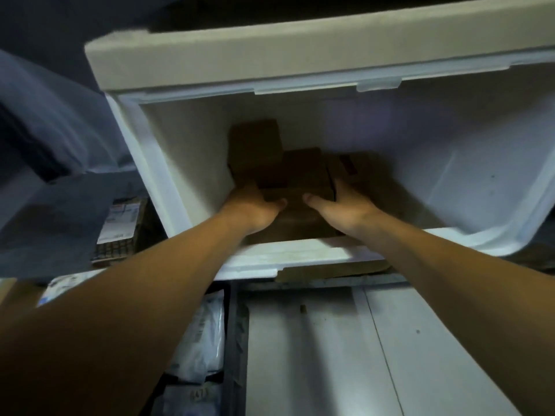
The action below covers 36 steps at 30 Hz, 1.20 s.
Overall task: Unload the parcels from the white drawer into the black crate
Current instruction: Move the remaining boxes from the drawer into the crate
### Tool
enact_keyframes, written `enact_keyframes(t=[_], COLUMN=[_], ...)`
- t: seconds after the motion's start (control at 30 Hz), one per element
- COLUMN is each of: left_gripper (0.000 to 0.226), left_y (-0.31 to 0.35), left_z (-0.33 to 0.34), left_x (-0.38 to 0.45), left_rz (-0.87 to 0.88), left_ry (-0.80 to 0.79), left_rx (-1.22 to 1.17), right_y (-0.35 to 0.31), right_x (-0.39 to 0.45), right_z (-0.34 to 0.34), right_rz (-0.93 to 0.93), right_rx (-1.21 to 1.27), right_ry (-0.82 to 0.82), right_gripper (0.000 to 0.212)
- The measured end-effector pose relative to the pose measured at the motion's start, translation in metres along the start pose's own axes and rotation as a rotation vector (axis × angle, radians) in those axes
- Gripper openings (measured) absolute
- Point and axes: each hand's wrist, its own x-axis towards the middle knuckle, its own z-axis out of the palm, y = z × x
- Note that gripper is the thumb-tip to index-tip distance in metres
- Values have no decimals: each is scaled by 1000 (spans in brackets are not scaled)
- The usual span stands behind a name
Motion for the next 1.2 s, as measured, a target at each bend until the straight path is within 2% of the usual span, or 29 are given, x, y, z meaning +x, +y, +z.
enact_keyframes(t=[0.17, 0.3, 0.37, 0.5, 0.67, 0.7, 0.77, 0.87, 0.9, 1.1, 1.2], left_gripper=[56, 30, 13, 23, 26, 32, 52, 42, 40, 37, 28], left_y=[-5, -1, 2, 13, 18, 18, 19, 19, 19, 14, 8], left_z=[8, 7, 4, -12, -35, -38, -45, -54, -57, -67, -75], left_x=[6, -4, -10, -26, -63, -72, -91, -122, -132, -183, -201], left_rz=[-101, -172, -180, -141, -110, -102, -97, -85, -86, -77, -43], left_ry=[0, 54, 88, 170, 168, 154, 113, 51, 36, -9, 15], left_rx=[-283, -507, -560, -590, -645, -667, -727, -873, -918, -1072, -1105], right_y=[-2, -9, -14, -27, -44, -45, -45, -44, -43, -51, -56], right_x=[12, 7, 1, -17, -65, -75, -101, -141, -150, -205, -223], right_z=[9, 10, 7, -5, -18, -20, -25, -27, -28, -25, -21], right_rz=[95, 131, 88, 9, -37, -43, -46, -23, -27, 60, 112], right_rx=[90, 224, 266, 348, 489, 503, 556, 662, 693, 909, 971], right_ry=[-67, -60, -12, 127, 285, 308, 339, 390, 410, 401, 397], right_gripper=[84, 83, 81, 79, 85, 84, 71, 33, 27, 19, 29])
